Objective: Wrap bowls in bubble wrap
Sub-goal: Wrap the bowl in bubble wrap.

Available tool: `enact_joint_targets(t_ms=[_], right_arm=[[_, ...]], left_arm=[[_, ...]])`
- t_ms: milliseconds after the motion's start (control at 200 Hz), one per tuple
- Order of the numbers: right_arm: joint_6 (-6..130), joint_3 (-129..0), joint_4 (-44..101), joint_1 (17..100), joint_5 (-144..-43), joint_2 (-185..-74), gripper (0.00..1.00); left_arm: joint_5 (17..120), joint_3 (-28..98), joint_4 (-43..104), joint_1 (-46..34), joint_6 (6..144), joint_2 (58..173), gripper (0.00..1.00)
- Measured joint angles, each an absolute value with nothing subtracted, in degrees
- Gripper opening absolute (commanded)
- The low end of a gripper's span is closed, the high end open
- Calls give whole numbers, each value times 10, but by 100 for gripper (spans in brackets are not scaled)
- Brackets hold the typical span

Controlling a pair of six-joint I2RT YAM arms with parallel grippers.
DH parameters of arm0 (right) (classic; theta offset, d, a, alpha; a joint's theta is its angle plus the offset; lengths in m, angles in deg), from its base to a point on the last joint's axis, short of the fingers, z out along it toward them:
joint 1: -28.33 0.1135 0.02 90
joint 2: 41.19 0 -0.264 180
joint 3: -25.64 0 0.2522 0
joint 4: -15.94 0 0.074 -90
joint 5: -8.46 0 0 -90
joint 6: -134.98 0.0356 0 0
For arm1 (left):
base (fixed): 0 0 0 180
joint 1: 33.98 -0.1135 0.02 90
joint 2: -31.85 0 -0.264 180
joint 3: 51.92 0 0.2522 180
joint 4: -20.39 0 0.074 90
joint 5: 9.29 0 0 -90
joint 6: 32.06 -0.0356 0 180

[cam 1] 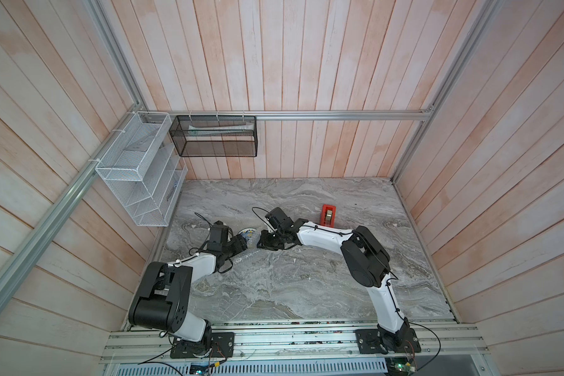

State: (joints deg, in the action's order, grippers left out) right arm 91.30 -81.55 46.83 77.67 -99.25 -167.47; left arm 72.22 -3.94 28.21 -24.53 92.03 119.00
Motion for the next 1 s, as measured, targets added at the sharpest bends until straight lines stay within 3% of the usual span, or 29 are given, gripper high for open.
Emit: enact_joint_targets(t_ms=[245,450,665,1000], right_arm=[[885,-878,515,780,-963,-1710,10],[861,-915,552,785,-944,-1723,7],[843,-916,564,780,-944,-1722,4],[810,-833,557,756,-956,-1665,2]], left_arm=[[751,-34,354,-255,924,1119,93],[778,-10,402,-337,933,1060,100],[806,-15,449,-415,944,1055,100],[814,-10,445,-420,919,1157,94]])
